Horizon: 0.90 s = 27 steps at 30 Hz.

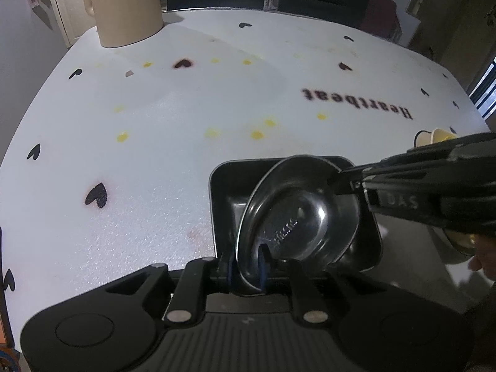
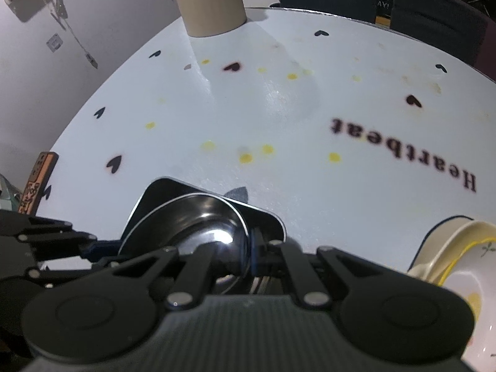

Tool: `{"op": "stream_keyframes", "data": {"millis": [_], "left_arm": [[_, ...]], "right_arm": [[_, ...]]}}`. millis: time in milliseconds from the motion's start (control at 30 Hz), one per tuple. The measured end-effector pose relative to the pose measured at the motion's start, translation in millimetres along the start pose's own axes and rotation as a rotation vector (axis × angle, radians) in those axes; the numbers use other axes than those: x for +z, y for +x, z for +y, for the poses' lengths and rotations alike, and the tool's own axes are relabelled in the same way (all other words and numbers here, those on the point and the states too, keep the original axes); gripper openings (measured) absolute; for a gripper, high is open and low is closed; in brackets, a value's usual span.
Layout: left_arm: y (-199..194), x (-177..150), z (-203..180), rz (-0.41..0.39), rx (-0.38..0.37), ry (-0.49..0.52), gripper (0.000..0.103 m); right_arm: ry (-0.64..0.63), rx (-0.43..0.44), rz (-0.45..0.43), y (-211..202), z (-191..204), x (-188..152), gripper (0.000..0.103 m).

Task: Organize plates and bowls
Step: 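Lower the steel oval bowl into the steel tray with both grippers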

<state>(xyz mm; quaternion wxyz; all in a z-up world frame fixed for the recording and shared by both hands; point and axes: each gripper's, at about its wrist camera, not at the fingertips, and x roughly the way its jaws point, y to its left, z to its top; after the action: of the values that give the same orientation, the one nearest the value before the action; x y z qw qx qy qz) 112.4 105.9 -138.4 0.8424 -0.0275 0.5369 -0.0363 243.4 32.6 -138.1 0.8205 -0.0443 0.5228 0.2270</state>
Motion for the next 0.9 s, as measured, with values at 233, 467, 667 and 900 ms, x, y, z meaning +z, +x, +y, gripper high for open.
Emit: {"op": "stream_keyframes", "data": {"millis": [233, 467, 667, 900], "left_arm": [[-5, 1, 1, -0.018, -0.015, -0.009, 0.02], [-7, 2, 3, -0.024, -0.024, -0.017, 0.021], [-14, 3, 5, -0.048, -0.025, -0.02, 0.021], [-28, 9, 13, -0.116, -0.035, -0.05, 0.029]], "right_arm": [[0.02, -0.009, -0.006, 7, -2, 1, 0.008], [0.061, 0.004, -0.04, 1, -8, 4, 0.023], [0.066, 0.018, -0.064, -13, -10, 5, 0.046], [0.085, 0.014, -0.073, -30, -28, -5, 0.04]]}}
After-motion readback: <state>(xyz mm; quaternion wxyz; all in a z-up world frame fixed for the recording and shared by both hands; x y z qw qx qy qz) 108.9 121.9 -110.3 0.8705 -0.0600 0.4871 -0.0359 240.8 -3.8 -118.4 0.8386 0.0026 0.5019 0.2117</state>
